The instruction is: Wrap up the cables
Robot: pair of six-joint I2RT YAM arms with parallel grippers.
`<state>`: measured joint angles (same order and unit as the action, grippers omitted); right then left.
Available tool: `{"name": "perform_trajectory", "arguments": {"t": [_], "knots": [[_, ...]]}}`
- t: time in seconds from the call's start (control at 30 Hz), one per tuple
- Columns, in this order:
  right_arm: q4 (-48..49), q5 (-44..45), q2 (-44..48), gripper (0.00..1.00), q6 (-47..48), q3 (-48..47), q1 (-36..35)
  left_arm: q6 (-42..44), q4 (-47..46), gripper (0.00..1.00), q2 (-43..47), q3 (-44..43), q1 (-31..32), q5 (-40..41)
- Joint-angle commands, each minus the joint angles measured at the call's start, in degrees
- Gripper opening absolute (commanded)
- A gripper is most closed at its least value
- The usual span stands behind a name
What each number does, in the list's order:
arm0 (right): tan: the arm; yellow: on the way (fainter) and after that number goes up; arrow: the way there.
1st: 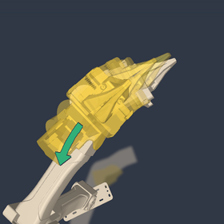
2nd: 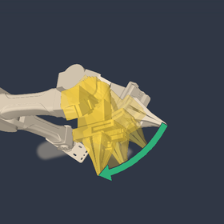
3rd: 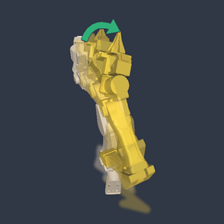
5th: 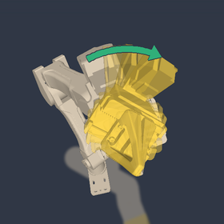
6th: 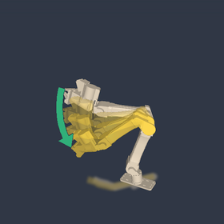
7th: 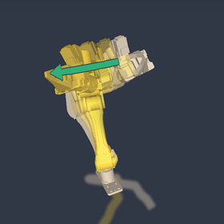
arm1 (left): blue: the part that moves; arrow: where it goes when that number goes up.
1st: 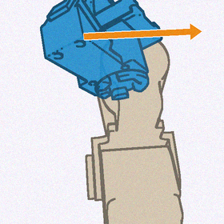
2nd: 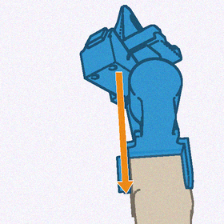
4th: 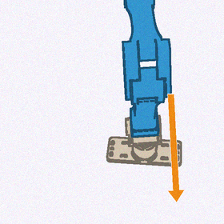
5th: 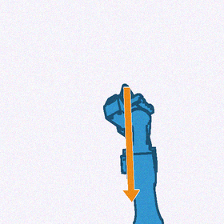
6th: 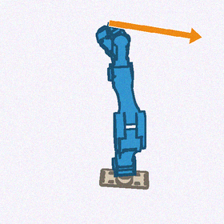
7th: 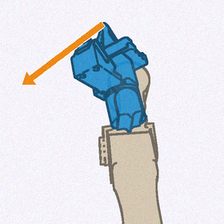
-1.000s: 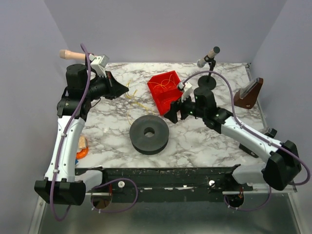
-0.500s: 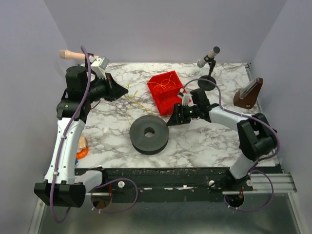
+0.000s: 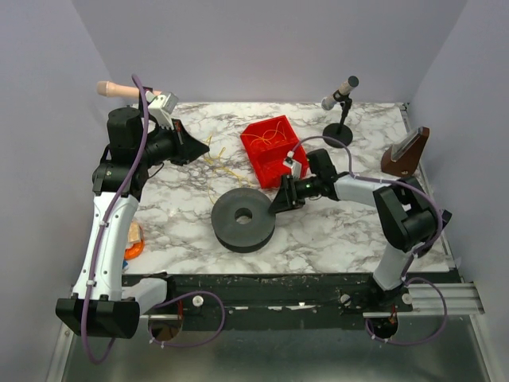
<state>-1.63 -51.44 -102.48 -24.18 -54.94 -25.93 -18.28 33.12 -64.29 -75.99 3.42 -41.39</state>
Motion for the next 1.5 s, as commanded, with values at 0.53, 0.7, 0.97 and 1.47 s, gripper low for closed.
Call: {"name": "perform_trajectory", "arguments": {"t": [0.53,0.7,0.97,1.47], "knots": [[2.7,-2.8,5.5,0.01,1.6,-1.1,-1.7,0.7,0.1,0.0,0.5,0.6,-0.9,-1.0],[-7.5,16.3,19.7,0.01,15.9,-2.2,-7.4,1.0,0.5,0.0,0.1,0.0,-0.9,-0.9],[-7.4,24.4,29.3,0.01,36.1,-0.3,-10.5,6.8,3.3,0.0,-0.7,-3.3,-0.8,-0.7],[-1.4,2.1,33.3,0.01,56.0,4.9,-10.5,31.1,20.6,0.0,-0.7,-12.8,4.2,-4.8]]}}
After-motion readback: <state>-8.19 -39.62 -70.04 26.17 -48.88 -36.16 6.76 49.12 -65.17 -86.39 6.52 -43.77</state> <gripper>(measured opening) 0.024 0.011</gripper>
